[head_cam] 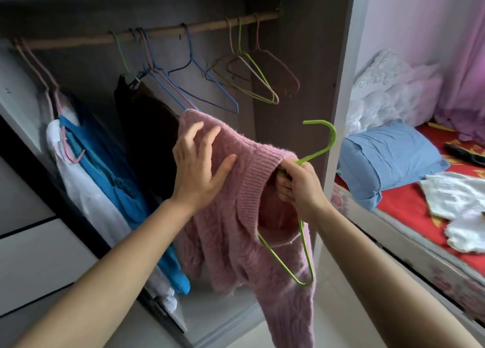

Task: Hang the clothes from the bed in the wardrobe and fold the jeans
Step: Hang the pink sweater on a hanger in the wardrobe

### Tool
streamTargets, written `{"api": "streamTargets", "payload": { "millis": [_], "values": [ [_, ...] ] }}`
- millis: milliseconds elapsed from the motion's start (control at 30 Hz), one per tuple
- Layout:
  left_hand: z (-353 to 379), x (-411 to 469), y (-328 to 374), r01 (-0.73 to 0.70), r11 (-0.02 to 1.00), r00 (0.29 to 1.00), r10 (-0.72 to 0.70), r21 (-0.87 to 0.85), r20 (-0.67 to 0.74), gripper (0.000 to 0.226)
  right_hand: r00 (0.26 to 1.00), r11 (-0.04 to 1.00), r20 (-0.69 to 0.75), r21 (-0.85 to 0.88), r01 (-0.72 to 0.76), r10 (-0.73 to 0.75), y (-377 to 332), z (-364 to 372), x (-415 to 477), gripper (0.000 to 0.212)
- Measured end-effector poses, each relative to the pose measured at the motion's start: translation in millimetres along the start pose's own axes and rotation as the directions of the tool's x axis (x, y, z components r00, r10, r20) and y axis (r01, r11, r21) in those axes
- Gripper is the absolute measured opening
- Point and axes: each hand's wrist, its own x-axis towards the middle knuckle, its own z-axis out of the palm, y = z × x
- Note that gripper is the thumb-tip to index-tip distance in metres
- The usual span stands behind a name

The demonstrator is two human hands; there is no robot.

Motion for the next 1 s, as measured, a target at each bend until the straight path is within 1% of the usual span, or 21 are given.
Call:
{"api": "streamTargets", "payload": {
  "millis": [67,100,200,233,367,433,533,600,633,667,733,800,900,967,1000],
  "values": [
    [8.8,-15.3,6.4,0.033,0.999,0.999,-0.033,-0.019,-0.006,0.068,1.0,1.0,-0.016,-0.014,-0.002,0.002,-1.5,-4.7,-1.1,0.042],
    [12.7,-20.6,8.7,0.008,1.0,1.0,-0.008,0.003,0.011,0.069,1.0,1.0,-0.021,-0.026,-0.006,0.006,-1.4,-6.5,-1.3,0.042],
    [18.9,-18.9,10.4,-0.138,0.988,0.99,0.136,0.069,0.04,0.068,0.999,0.998,-0.028,-0.062,-0.024,0.023,-0.4,-9.2,-1.2,0.042],
    [19.4,-16.1,10.7,-0.141,0.988,0.989,0.139,0.059,0.041,0.067,0.999,0.997,-0.023,-0.074,-0.027,0.026,0.0,-9.6,-0.9,0.043],
    [20.0,-24.5,15.2,-0.048,0.996,0.998,0.05,-0.071,0.026,0.066,1.0,0.993,-0.015,-0.118,-0.023,0.021,1.5,-11.5,0.7,0.045],
    [24.1,-32.0,12.9,-0.065,0.998,0.998,0.065,0.002,0.018,0.063,1.0,0.987,-0.017,-0.155,-0.027,0.025,0.3,-13.8,2.2,0.044],
    [25.1,-23.2,-4.3,-0.082,0.988,0.994,0.091,0.132,-0.063,0.063,1.0,0.977,-0.008,-0.214,-0.023,0.022,-4.8,-19.8,5.5,0.043],
    [21.4,-7.4,-18.3,-0.129,0.974,0.991,0.133,0.189,-0.012,0.063,0.999,0.966,0.018,-0.258,-0.021,0.026,-11.2,-24.5,7.7,0.046],
    [19.9,1.1,-23.6,-0.163,0.966,0.987,0.162,0.199,0.025,0.059,0.999,0.957,0.038,-0.288,-0.018,0.03,-15.2,-26.4,9.2,0.047],
    [18.7,8.8,-26.7,-0.193,0.964,0.981,0.189,0.185,0.04,0.051,0.998,0.946,0.06,-0.323,-0.013,0.035,-20.0,-27.9,11.0,0.047],
    [16.8,20.2,-28.7,-0.229,0.97,0.973,0.228,0.086,0.023,0.035,0.994,0.913,0.099,-0.407,-0.001,0.045,-32.2,-32.1,16.1,0.044],
    [14.1,23.6,-24.3,-0.226,0.973,0.971,0.229,-0.042,0.073,0.035,0.99,0.873,0.121,-0.487,-0.009,0.077,-46.6,-40.3,22.9,0.049],
    [13.7,20.0,-10.6,-0.152,0.964,0.955,0.2,-0.218,0.218,0.035,0.975,0.824,0.136,-0.563,-0.069,0.174,-65.8,-56.1,31.5,0.054],
    [16.3,18.5,2.7,-0.052,0.951,0.958,0.134,-0.306,0.253,0.031,0.967,0.817,0.146,-0.569,-0.091,0.21,-68.5,-61.0,35.1,0.054],
    [18.7,18.5,10.3,-0.01,0.95,0.965,0.091,-0.312,0.247,0.029,0.965,0.82,0.148,-0.564,-0.097,0.216,-67.2,-60.5,36.0,0.054]
  ]
}}
